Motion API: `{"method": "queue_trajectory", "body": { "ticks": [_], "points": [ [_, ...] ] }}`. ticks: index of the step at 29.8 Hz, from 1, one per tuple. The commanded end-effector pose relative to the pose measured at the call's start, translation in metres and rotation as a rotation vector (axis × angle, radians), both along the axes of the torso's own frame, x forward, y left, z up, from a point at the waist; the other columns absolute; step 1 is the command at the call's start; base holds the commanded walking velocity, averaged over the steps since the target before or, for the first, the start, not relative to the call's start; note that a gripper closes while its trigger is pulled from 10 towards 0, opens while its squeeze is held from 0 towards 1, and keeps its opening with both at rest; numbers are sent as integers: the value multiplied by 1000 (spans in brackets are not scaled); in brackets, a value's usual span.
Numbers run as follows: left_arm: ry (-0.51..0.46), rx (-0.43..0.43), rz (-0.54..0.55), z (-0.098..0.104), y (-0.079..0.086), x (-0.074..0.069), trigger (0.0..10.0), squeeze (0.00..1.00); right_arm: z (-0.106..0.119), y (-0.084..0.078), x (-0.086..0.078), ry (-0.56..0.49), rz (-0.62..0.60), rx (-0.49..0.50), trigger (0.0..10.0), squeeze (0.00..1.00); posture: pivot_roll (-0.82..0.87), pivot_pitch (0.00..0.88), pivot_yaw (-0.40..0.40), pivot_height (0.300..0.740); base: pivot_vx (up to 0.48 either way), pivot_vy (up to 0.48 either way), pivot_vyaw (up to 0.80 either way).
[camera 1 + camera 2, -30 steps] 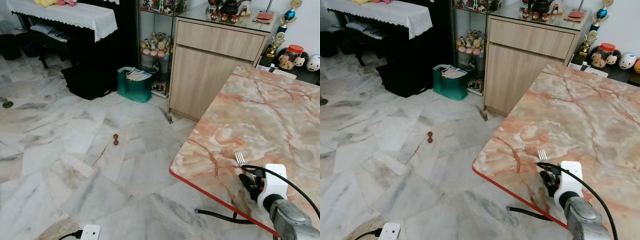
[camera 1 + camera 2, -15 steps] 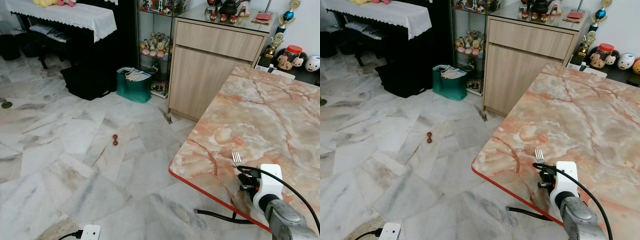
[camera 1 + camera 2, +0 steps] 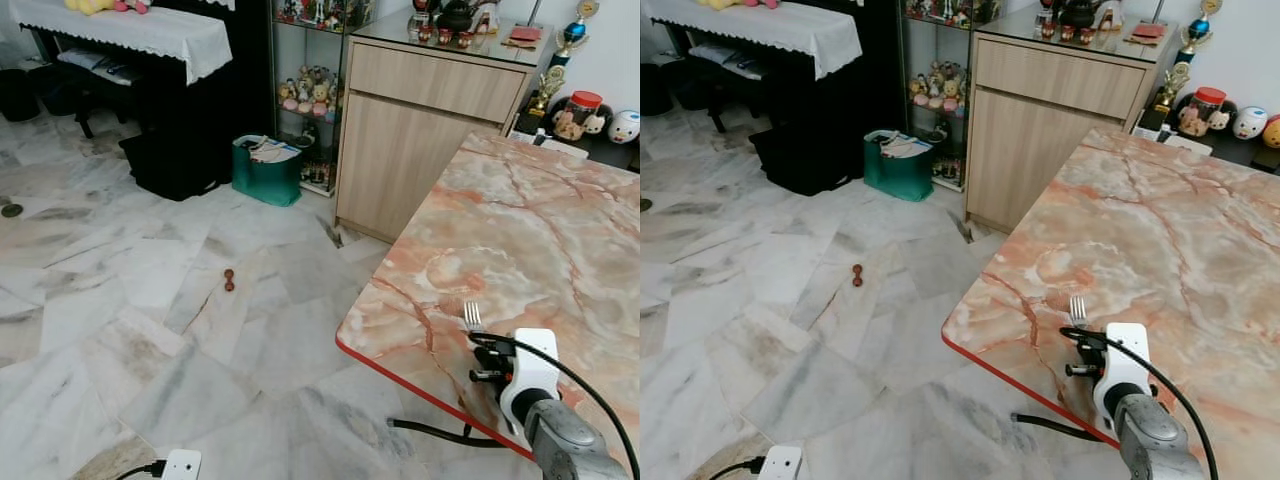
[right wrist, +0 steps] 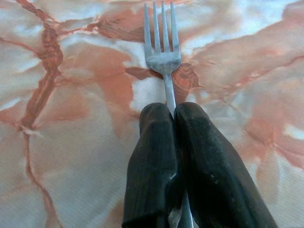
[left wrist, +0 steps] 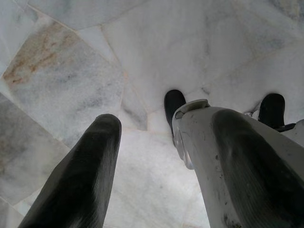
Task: Setting the table
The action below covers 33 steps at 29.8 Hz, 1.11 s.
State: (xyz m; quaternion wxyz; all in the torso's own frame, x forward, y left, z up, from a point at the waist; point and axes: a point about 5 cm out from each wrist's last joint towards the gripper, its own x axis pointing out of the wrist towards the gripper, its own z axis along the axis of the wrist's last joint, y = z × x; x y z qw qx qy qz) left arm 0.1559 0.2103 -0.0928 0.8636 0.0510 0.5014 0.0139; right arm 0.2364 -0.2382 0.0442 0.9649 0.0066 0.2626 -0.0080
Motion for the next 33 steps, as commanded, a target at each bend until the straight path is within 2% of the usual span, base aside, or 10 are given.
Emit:
{"method": "queue_trajectory", "body": {
  "ticks": [1, 8, 9, 10, 11, 13, 17, 23, 33],
  "points": [
    [19, 5, -18, -2, 0, -4, 10000, 0, -11, 10, -3, 43, 19, 11, 0, 0, 25, 0, -28, 740, 0, 0, 0],
    [18, 5, -17, -1, 0, -3, 10000, 0, 5, 13, 5, -71, 11, -25, 0, 0, 29, 0, -32, 740, 0, 0, 0],
    [17, 6, -16, -1, 0, -3, 10000, 0, 11, 12, 7, -107, 12, -66, 4627, 0, 29, 0, -32, 740, 0, 0, 0],
    [18, 6, -16, -1, 0, -3, 10000, 0, 13, 12, 8, -119, 15, -90, 4627, 0, 29, 0, -32, 740, 0, 0, 0],
    [18, 6, -16, -1, 0, -3, 10000, 0, 25, 11, 12, -193, 9, -123, 10000, 0, 29, 0, -32, 740, 0, 0, 0],
    [19, 5, -16, -2, 0, -4, 10000, 0, 36, 11, 15, -256, -13, -111, 10000, 0, 29, 0, -32, 740, 0, 0, 0],
    [18, 5, -14, -1, 0, -3, 10000, 0, 68, 11, 25, -442, -50, -169, 10000, 0, 27, 0, -31, 740, 0, 0, 0],
    [8, 3, -6, -1, 0, -2, 10000, 0, 89, 16, 26, -621, -104, -207, 10000, 0, 27, 0, -32, 740, 0, 0, 0],
    [8, 3, -7, -1, -1, -1, 10000, 0, 96, 12, 28, -677, -142, -253, 10000, 0, 26, 0, -33, 740, 0, 0, 0]
  ]
}}
